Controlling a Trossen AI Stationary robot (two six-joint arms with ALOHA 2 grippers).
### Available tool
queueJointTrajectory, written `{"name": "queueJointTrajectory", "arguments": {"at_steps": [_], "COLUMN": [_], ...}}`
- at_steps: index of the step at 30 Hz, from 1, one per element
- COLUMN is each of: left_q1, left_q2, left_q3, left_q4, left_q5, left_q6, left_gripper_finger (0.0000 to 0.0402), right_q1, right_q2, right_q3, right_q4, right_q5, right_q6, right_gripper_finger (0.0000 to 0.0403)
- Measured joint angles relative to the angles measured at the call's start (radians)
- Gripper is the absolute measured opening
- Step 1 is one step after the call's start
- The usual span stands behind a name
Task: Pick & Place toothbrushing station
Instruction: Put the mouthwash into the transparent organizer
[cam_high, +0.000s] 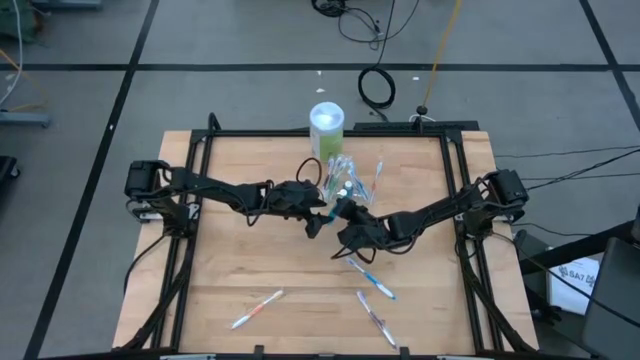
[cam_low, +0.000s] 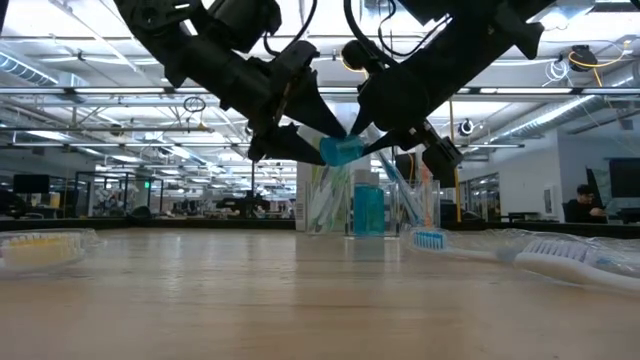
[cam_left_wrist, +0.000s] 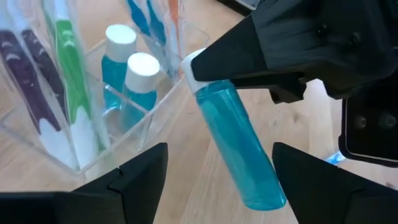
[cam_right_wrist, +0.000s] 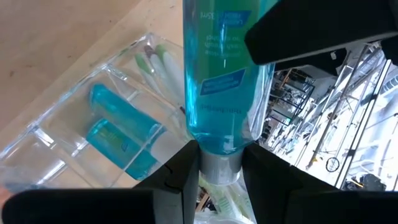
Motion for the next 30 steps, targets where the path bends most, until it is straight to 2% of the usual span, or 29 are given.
{"name": "queueJointTrajectory", "arguments": {"at_steps": [5, 14, 20, 24, 30], "left_q1": [0.0, 0.0, 0.001, 0.002, 0.002], "left_q2": [0.0, 0.0, 0.0, 0.0, 0.0], "left_q3": [0.0, 0.0, 0.0, -0.001, -0.001], "left_q4": [0.01, 0.011, 0.008, 0.006, 0.006], "left_q5": [0.001, 0.006, 0.0, -0.004, -0.003], "left_q6": [0.025, 0.019, 0.018, 0.019, 0.022], "left_gripper_finger": [0.0278, 0.0184, 0.014, 0.0123, 0.0118], "right_q1": [-0.01, -0.021, -0.021, -0.02, -0.02], "right_q2": [0.0, 0.0, 0.0, 0.0, 0.0], "right_q3": [0.0, 0.0, 0.0, 0.0, 0.0], "right_q4": [0.037, 0.083, 0.082, 0.082, 0.082], "right_q5": [0.0, 0.001, 0.004, 0.004, 0.003], "right_q6": [-0.004, -0.071, -0.078, -0.078, -0.055], "right_gripper_finger": [0.01, 0.01, 0.01, 0.01, 0.0112]}}
